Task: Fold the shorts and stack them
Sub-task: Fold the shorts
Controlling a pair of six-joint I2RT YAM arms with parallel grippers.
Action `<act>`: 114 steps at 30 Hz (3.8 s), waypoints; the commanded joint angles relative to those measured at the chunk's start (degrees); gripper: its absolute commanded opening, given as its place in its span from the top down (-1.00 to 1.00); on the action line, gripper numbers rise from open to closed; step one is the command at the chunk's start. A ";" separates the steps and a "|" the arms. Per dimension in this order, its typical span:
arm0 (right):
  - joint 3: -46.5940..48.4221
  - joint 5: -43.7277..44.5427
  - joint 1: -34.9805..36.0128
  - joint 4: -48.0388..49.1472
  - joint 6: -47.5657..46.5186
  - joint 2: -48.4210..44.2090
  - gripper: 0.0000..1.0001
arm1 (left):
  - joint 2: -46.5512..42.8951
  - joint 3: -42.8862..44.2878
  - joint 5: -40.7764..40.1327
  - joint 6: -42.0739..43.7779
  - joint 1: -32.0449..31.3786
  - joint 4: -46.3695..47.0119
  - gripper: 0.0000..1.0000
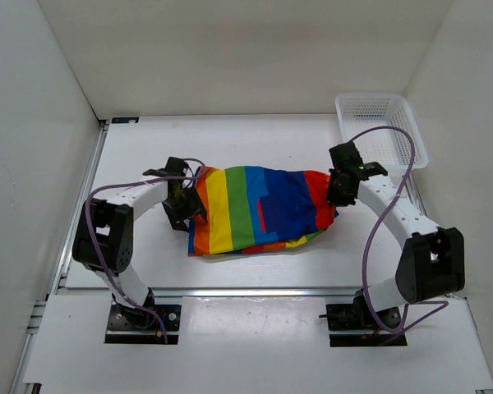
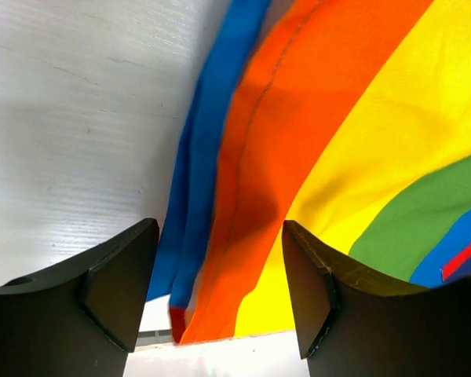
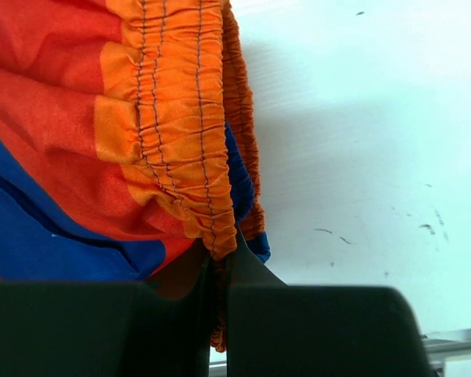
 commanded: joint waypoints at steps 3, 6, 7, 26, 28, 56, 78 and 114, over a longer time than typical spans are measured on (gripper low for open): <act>5.54 3.93 -0.21 -4.09 -2.47 -4.92 1.00 | -2.99 3.15 -3.12 0.94 2.01 -1.11 -0.51; 8.27 3.93 -0.21 -5.41 -2.47 -6.24 1.00 | -1.41 4.48 -4.71 1.56 4.12 -2.44 -0.51; 8.98 3.41 0.40 -6.20 -3.08 -6.25 1.00 | -0.11 5.18 -5.41 1.56 4.65 -2.44 -0.51; 32.35 8.76 23.32 -12.09 -0.63 6.39 1.00 | 12.83 13.01 -0.49 4.28 2.37 -0.77 0.79; 36.47 9.28 26.41 -12.09 -0.11 10.68 1.00 | 12.83 12.39 -0.49 4.28 2.37 -0.77 0.79; 65.85 -3.89 41.80 -12.71 4.29 31.03 -0.47 | 11.25 10.28 1.09 6.92 7.28 -0.24 0.79; 36.24 -0.37 29.42 -6.21 6.14 16.17 1.00 | -2.13 27.31 7.59 8.34 1.07 -10.87 0.79; 18.65 -2.82 35.56 1.08 7.37 16.60 1.00 | 7.40 25.68 5.65 12.81 0.79 -10.26 0.79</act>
